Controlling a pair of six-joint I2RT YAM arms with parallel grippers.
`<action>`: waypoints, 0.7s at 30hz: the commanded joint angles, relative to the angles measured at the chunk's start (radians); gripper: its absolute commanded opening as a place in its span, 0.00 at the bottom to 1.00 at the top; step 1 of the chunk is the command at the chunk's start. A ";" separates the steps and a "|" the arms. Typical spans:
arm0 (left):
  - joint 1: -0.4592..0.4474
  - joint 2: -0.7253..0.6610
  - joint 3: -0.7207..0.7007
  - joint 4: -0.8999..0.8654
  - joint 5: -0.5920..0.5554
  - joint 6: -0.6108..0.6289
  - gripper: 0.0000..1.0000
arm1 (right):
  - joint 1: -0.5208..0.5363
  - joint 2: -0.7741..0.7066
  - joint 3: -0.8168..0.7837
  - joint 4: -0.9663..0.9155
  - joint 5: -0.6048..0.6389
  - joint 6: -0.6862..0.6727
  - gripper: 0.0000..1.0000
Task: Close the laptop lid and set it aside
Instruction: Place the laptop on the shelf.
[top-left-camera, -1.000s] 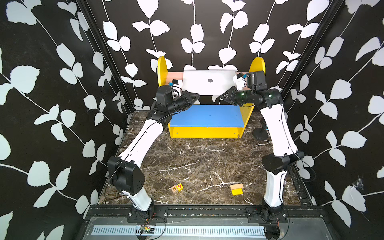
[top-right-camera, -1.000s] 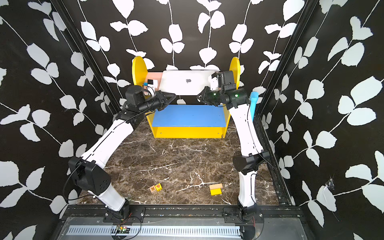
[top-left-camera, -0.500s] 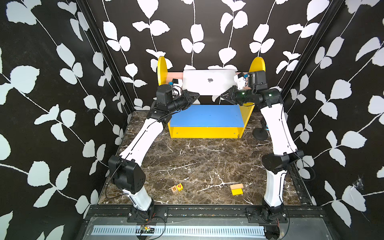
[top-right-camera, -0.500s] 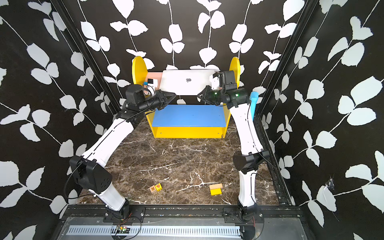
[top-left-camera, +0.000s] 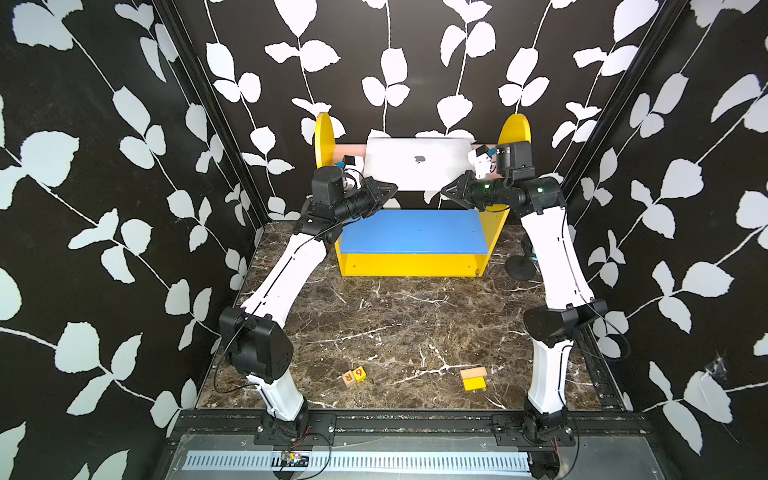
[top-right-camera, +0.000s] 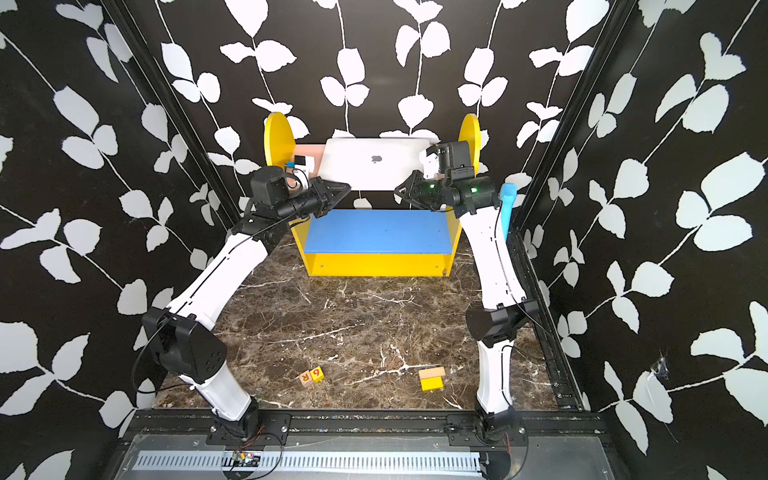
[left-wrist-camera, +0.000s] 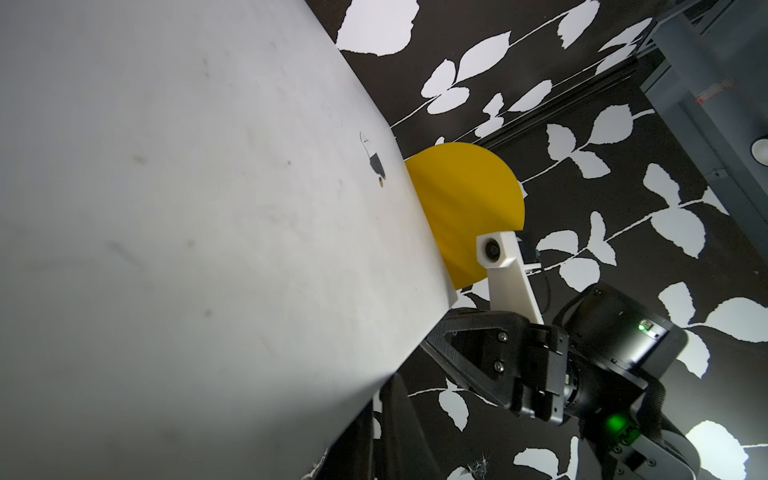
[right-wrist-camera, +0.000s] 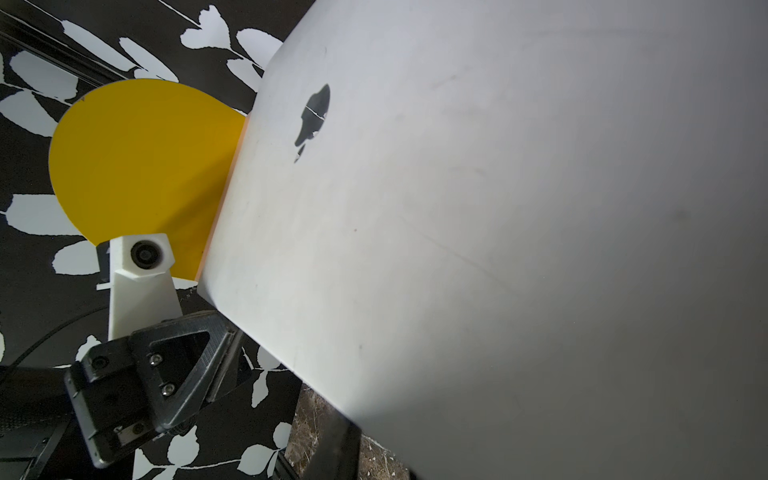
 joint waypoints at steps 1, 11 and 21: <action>0.013 0.006 0.038 0.020 -0.019 0.010 0.10 | -0.013 0.009 0.029 0.081 0.013 0.001 0.23; 0.018 0.018 0.050 0.016 -0.019 0.008 0.10 | -0.014 0.003 0.028 0.082 0.013 0.001 0.23; 0.020 0.003 0.038 0.024 -0.019 0.001 0.13 | -0.015 -0.017 0.023 0.072 -0.001 0.004 0.24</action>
